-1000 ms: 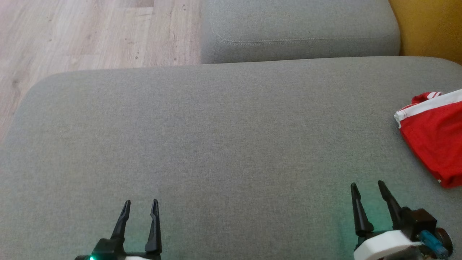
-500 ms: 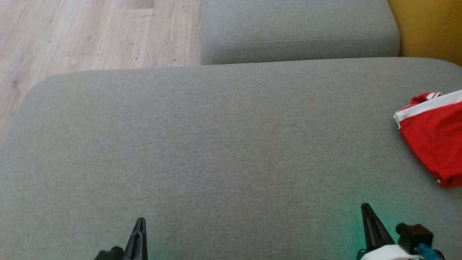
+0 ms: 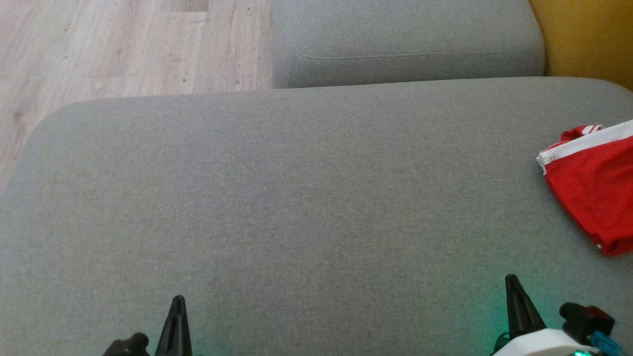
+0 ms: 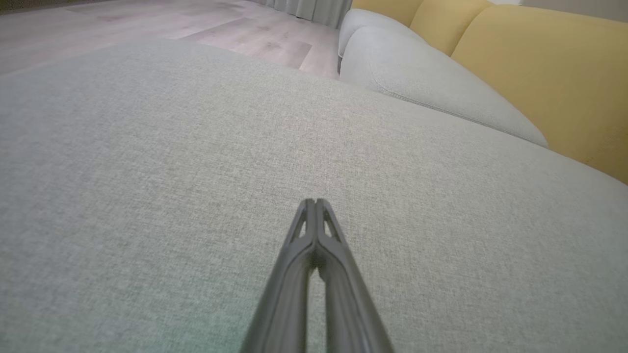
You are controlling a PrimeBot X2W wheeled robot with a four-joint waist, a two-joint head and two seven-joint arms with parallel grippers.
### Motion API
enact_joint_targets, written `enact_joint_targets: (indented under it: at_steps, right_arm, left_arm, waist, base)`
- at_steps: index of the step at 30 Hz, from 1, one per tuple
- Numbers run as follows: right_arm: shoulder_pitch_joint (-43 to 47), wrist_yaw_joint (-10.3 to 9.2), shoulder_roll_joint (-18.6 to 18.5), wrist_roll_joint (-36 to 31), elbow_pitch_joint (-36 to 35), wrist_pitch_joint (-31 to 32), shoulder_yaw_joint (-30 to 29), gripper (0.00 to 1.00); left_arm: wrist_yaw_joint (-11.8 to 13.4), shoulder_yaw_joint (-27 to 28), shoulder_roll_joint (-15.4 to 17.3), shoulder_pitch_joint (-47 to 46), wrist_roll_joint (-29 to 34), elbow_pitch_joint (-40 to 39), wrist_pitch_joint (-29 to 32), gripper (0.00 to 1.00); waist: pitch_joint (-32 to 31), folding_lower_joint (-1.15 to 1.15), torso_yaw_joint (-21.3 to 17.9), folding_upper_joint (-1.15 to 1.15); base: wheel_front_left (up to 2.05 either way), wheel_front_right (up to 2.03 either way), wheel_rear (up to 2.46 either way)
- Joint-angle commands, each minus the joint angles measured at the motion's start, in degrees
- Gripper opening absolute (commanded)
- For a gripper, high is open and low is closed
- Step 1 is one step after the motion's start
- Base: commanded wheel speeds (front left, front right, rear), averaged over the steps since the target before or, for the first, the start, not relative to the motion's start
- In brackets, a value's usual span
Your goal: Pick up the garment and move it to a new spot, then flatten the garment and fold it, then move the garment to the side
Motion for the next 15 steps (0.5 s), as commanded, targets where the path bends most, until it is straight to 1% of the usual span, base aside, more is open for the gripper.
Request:
enact_joint_targets:
  at_steps: [1,15]
  right_arm:
    - [-2.7,-0.01,-0.1,2.3,-2.2,0.6,-0.4,0.0]
    - [-4.1,-0.02,-0.1,12.1,-3.1,2.8,-1.1,0.0]
  left_arm:
    - [-0.2,1.1,0.1,-2.6,-2.1,-2.0,0.4,0.0]
    - [-1.0,2.8,0.1,-3.9,-11.3,-2.8,2.7,0.0]
  waist:
    - [0.0,0.0,-0.1,0.0]
    - [0.1,0.0,-0.4,0.0]
  base:
    - [0.0,0.0,0.0]
    - [0.0,0.0,0.0]
